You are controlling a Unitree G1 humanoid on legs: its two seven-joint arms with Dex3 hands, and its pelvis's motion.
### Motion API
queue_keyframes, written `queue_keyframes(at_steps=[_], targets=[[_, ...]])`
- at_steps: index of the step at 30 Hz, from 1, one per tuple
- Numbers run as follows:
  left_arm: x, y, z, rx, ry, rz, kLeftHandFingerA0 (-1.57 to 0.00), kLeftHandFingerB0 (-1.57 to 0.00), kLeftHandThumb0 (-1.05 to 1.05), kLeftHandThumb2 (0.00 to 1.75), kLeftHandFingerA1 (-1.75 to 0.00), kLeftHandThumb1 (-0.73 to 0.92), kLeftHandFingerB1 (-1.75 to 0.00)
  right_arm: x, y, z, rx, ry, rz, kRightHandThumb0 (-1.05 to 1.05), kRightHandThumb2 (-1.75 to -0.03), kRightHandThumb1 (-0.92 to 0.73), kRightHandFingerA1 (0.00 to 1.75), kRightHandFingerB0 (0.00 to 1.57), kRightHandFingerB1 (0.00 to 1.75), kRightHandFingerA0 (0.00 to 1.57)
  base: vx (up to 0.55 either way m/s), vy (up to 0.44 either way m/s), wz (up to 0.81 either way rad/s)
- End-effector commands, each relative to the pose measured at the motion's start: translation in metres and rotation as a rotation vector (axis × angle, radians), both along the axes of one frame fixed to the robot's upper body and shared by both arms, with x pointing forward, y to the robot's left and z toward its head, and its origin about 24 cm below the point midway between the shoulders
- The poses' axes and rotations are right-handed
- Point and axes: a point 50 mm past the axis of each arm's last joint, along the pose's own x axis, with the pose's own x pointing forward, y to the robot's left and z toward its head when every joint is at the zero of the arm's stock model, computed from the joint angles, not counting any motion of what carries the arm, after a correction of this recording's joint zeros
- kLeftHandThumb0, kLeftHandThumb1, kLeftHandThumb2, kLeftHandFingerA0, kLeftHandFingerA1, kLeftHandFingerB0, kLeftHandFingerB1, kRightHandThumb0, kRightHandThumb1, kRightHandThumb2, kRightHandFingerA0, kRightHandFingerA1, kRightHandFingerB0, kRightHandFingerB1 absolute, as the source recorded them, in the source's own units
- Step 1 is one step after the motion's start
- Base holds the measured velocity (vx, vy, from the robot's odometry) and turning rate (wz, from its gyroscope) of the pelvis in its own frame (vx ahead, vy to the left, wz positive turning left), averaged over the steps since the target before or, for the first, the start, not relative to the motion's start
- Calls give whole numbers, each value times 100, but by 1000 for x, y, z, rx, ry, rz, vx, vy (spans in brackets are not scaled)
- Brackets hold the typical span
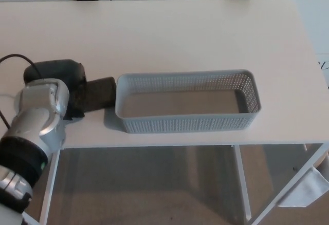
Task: The robot walks towards a desk on which an eraser is kept on the left hand side and a container is kept on the right hand side. The robot picks up the eraser using its left hand and places it in the container.
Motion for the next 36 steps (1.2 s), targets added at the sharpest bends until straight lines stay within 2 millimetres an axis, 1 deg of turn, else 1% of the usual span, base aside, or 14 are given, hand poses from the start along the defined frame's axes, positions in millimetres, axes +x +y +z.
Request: queue_keyframes(at_steps=[1,3,4,5,8,9,11,19,20,25,28,29,30,36], targets=[[-11,-5,-16,-66,-58,-156,-100,-70,-26,82,-135,52,-103,1,-7,3,-6,9,30,-41,-55,-53,52,71,50,80,0,0,0],[-11,-6,-16,-69,-101,-174,-103,-73,-27,82,-136,52,-97,2,-8,2,-12,6,34,-41,-55,-53,52,71,50,80,0,0,0],[-11,-6,-15,-92,-104,-167,-74,-50,-13,57,-175,74,-140,2,-8,2,-18,6,37,-41,-55,-53,52,71,50,81,0,0,0],[-10,-6,-13,-160,-126,-143,-67,-48,-18,58,-175,73,-148,3,-8,3,-27,5,43,-41,-55,-53,52,71,51,81,0,0,0],[-10,-5,-12,-278,-151,-83,-77,-55,-18,60,-171,76,-145,3,-8,4,-44,3,60,-43,-55,-54,52,71,50,81,0,0,0],[-7,-2,-8,-390,-156,-7,-88,-64,-22,63,-156,79,-120,3,-8,5,-46,2,59,-42,-55,-53,53,71,51,82,0,0,0],[-6,1,-3,-467,-189,45,-90,-65,-23,64,-154,80,-120,3,-8,4,-48,3,59,-41,-55,-53,53,72,51,82,0,0,0],[-5,27,17,-622,-405,199,-71,-65,-22,66,-159,80,-119,2,-9,6,-51,9,65,-42,-55,-53,53,71,51,81,0,0,0],[-4,32,20,-625,-442,223,-76,-69,-25,67,-154,77,-99,2,-9,5,-53,11,66,-43,-55,-53,53,71,51,81,0,0,0],[-3,43,30,-669,-522,239,-77,-74,-24,67,-154,76,-102,3,-9,5,-50,10,74,-42,-55,-53,53,71,51,81,0,0,0],[-1,33,40,-671,-542,190,-82,-76,-26,62,-149,77,-95,3,-10,6,-54,8,78,-42,-55,-53,53,71,51,81,0,0,0],[-1,28,45,-673,-547,155,-98,-76,-34,95,-123,61,-89,3,-10,5,-59,12,76,-43,-55,-53,53,71,51,82,0,0,0],[-2,21,49,-680,-551,123,-85,-76,-25,67,-150,75,-100,3,-10,5,-58,16,72,-43,-55,-53,53,71,50,82,0,0,0],[-14,-26,83,-700,-551,-97,-80,-73,-23,64,-160,83,-111,6,-8,6,-61,13,91,-43,-55,-54,52,71,51,82,0,0,0]])
